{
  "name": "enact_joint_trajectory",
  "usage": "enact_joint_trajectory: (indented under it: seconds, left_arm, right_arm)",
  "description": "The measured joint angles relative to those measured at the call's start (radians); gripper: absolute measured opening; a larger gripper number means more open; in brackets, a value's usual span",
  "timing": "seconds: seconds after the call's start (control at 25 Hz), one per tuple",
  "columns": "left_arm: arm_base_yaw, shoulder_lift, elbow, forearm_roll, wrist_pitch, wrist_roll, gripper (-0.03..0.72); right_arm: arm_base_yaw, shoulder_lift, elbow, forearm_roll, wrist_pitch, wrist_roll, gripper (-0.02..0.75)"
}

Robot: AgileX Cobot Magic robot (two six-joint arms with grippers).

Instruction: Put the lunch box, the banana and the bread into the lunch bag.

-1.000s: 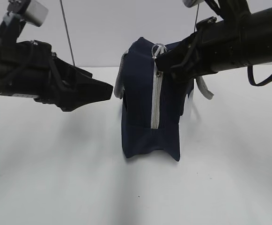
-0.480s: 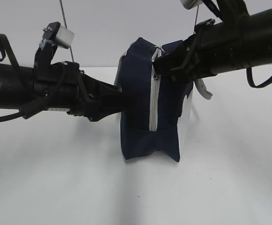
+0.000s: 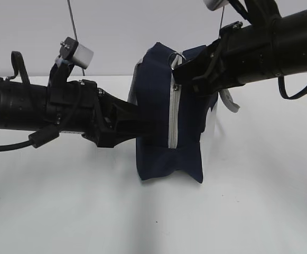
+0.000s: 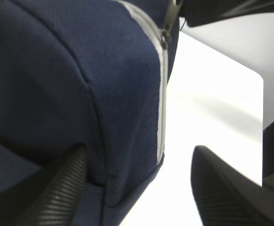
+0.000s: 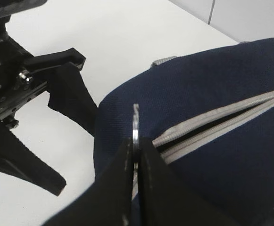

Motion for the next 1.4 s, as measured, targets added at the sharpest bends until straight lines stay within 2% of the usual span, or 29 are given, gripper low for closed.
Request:
enact_joint_trajectory:
  seconds: [0.28,0.4,0.56,0.76,0.8,1.24,1.4]
  left_arm:
    - [0.000,0.000,-0.036,0.000,-0.013,0.021,0.426]
    - [0.000,0.000,-0.039,0.000,-0.027,0.022,0.382]
    - [0.000,0.000,-0.039,0.000,-0.048,0.022,0.268]
    - [0.000,0.000,-0.039,0.000,-0.057,0.022,0.048]
    - [0.000,0.000,-0.039,0.000,-0.057,0.022,0.023]
    - [0.000,0.000,-0.039,0.002,-0.046,-0.083,0.004]
    - [0.000,0.000,-0.041,0.051,-0.036,-0.138,0.004]
  right_arm:
    - [0.000,0.000,0.000,0.000,0.002,0.000,-0.016]
    - [0.000,0.000,0.000,0.000,0.002,0.000,-0.016]
    - [0.000,0.000,0.000,0.000,0.002,0.000,-0.016]
    - [0.000,0.000,0.000,0.000,0.002,0.000,-0.016]
    - [0.000,0.000,0.000,0.000,0.002,0.000,-0.016]
    - [-0.004,0.000,-0.092,-0.042,0.038,0.002,-0.016]
    - [-0.041,0.000,-0.111,-0.054,0.083,0.002,-0.016]
